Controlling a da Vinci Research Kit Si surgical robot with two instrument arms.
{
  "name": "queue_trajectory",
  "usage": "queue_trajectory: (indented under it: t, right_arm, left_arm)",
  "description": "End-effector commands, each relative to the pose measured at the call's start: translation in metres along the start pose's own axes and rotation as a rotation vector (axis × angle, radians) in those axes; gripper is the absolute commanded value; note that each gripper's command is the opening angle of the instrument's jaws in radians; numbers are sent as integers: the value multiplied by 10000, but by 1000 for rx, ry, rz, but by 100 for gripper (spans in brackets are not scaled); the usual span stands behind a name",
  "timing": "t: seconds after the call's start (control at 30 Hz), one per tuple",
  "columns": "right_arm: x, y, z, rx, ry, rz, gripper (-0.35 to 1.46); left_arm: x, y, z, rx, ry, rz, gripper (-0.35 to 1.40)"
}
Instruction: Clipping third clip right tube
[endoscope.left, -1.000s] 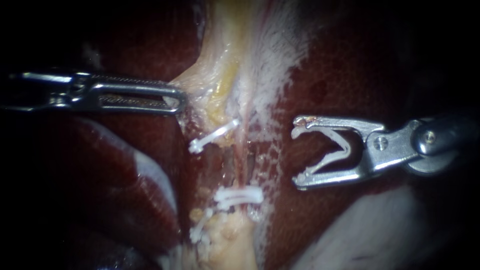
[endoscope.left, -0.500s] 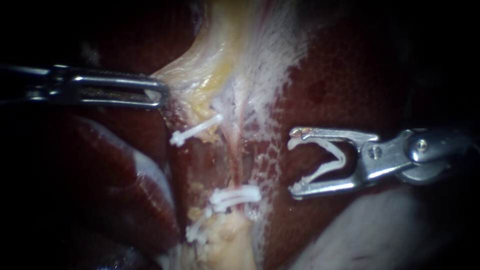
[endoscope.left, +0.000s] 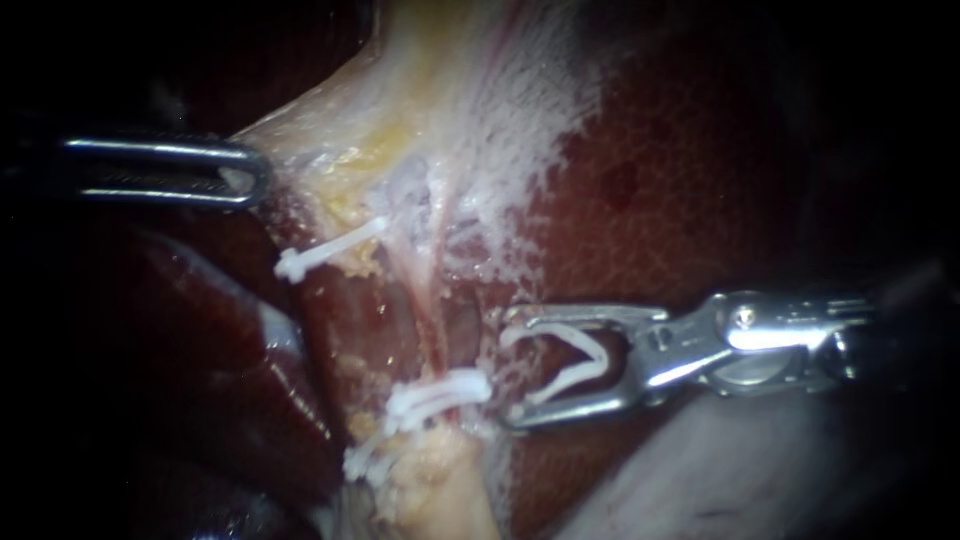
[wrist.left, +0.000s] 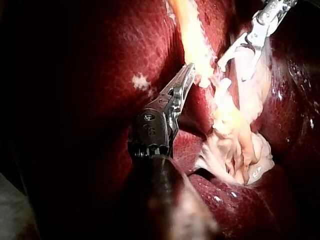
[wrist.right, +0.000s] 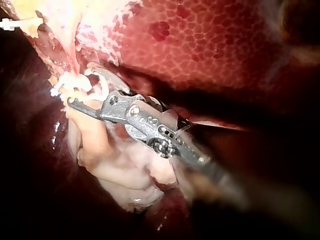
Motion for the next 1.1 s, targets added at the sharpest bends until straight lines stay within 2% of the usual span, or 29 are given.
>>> queue_trajectory:
  t: [0.03, 0.43, 0.77, 1.1]
  right_arm:
    - [0, 3, 4, 4, -2, 4, 54]
    - [-12, 30, 38, -16, -4, 10, 54]
    - [-1, 27, 59, -17, -4, 11, 53]
    - [3, 24, 66, -4, -5, 18, 49]
  left_arm:
    - [0, -1, 0, -1, 0, 1, -35]
    - [0, -10, -2, 5, 2, 1, -35]
    - [2, -13, 1, 8, 2, 2, -35]
    - [2, -14, 2, 7, 2, 2, -35]
